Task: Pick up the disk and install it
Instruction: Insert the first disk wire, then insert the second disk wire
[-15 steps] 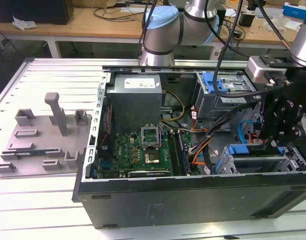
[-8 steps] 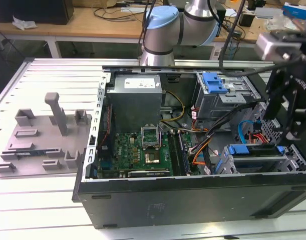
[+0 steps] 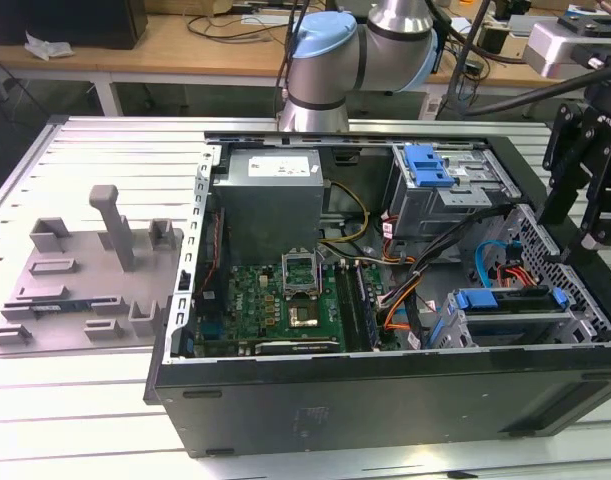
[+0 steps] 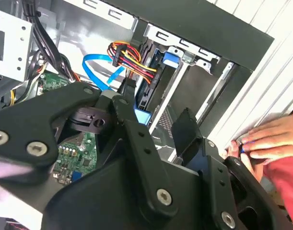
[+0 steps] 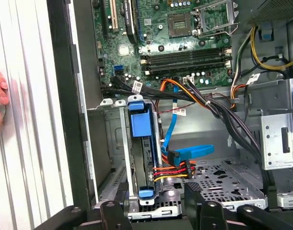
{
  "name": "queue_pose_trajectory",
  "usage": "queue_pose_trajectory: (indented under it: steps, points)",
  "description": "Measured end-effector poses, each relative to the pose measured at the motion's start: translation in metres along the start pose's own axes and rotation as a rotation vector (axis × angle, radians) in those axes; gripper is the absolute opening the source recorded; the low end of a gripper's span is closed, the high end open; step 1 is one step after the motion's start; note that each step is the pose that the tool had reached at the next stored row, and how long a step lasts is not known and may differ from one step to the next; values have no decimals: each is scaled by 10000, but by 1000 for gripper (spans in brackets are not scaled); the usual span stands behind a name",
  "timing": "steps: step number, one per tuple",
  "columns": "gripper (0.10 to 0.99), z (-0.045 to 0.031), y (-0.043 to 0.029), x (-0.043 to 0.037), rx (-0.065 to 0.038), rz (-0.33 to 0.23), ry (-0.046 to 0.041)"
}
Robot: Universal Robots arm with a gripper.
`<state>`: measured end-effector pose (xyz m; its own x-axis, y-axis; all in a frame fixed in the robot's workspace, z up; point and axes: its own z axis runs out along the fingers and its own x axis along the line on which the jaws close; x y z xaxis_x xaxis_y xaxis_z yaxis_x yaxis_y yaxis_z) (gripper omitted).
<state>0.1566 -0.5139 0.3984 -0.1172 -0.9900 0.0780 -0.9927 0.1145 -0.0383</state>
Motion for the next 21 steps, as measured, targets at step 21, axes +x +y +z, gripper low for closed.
queue_pose_trajectory:
  steps: [21]
  points:
    - [576, -5, 6, -59, 1, -29, 579]
